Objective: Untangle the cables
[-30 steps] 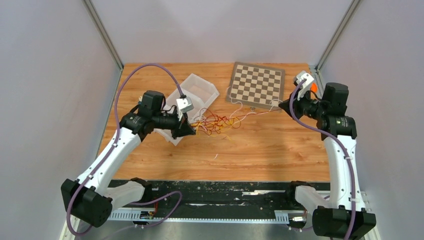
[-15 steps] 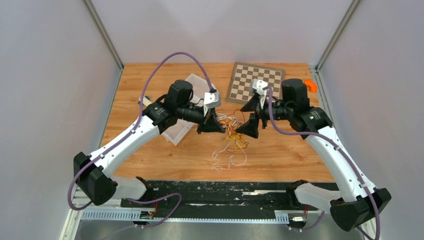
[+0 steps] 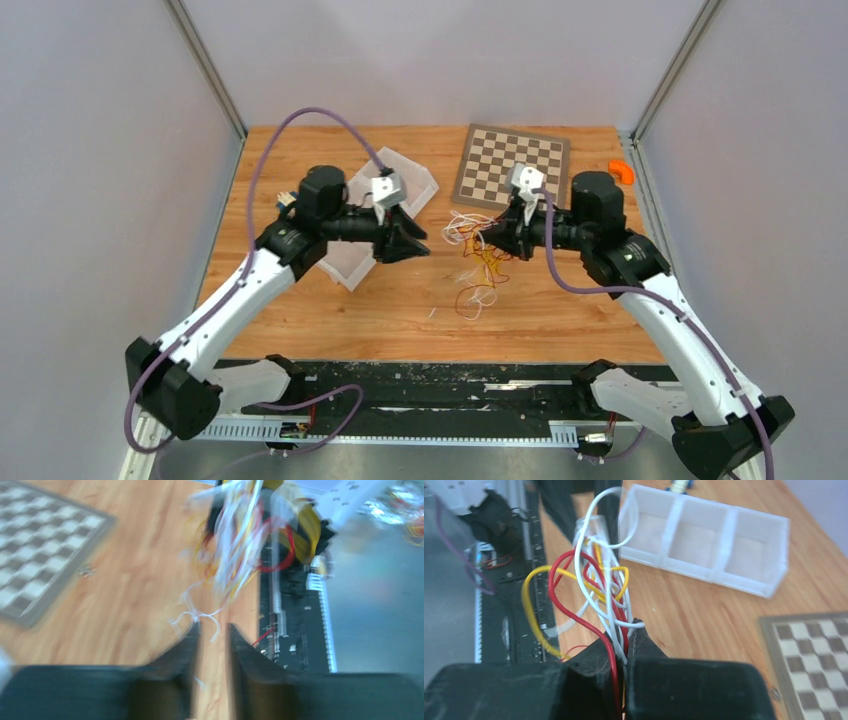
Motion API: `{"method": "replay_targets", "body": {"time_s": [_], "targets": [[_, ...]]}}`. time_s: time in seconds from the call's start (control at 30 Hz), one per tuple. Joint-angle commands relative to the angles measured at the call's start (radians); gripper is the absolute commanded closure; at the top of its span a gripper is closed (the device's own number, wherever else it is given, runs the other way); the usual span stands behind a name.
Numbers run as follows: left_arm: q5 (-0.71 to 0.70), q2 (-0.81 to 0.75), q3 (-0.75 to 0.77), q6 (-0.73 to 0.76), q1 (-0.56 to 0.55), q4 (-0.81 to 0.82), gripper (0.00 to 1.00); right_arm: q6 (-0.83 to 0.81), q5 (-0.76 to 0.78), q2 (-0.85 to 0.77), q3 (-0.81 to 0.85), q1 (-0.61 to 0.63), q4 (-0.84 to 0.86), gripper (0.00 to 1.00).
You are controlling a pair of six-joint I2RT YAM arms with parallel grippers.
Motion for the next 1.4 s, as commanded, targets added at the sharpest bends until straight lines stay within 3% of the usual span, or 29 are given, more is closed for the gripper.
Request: {"method": "replay_targets", "body": {"time_s": [0.0,0.03,0.2,0.3,0.37,0.43,0.47,0.53,0.6,0.67,0.8,0.97,1.1,1.27,1.37], "targets": [[-0.071,-0.182,-0.118,-0.149,0.129,0.138,0.39,0.064,0.088,-0.059,0.0,-0.055,-0.002,1.0],[-0.071,-0.185,-0.126,-0.174,0.121,0.202,0.3,0.083,0.072,-0.049,0.003,-0.055,0.001,1.0],[-0.102,-0.148,-0.085,-0.299,0.042,0.36,0.09,0.128,0.058,-0.031,0.018,-0.055,0.01,1.0],[-0.159,-0.117,-0.072,-0.342,-0.031,0.416,0.07,0.161,0.049,-0.021,0.034,-0.056,0.016,1.0],[-0.251,-0.087,-0.054,-0.345,-0.07,0.417,0.15,0.186,0.023,-0.016,0.042,-0.055,0.026,1.0],[-0.346,-0.048,-0.028,-0.376,-0.079,0.422,0.32,0.205,0.013,-0.016,0.042,-0.056,0.028,1.0],[-0.407,-0.034,-0.015,-0.408,-0.079,0.404,0.5,0.216,0.02,-0.021,0.035,-0.056,0.024,1.0],[-0.5,0.003,0.026,-0.438,-0.08,0.355,0.75,0.221,0.036,-0.037,0.016,-0.056,0.008,1.0],[-0.561,0.014,0.027,-0.452,-0.079,0.341,0.91,0.214,0.076,-0.057,0.001,-0.067,-0.009,1.0],[-0.582,0.005,-0.009,-0.451,-0.071,0.35,1.0,0.201,0.118,-0.073,-0.001,-0.093,-0.033,1.0],[-0.657,-0.031,-0.07,-0.426,0.004,0.252,1.0,0.176,0.201,-0.095,0.036,-0.243,-0.127,1.0],[-0.757,-0.104,-0.161,-0.317,0.224,0.141,1.0,0.077,0.256,-0.141,0.044,-0.566,-0.228,1.0],[-0.745,-0.149,-0.197,-0.259,0.325,0.064,1.0,0.002,0.224,-0.142,0.081,-0.768,-0.272,1.0],[-0.727,-0.23,-0.231,-0.178,0.428,0.014,1.0,-0.107,0.202,-0.121,0.088,-0.913,-0.302,1.0],[-0.639,-0.257,-0.214,-0.157,0.523,-0.008,1.0,-0.143,0.169,-0.094,0.071,-0.97,-0.311,1.0]]}}
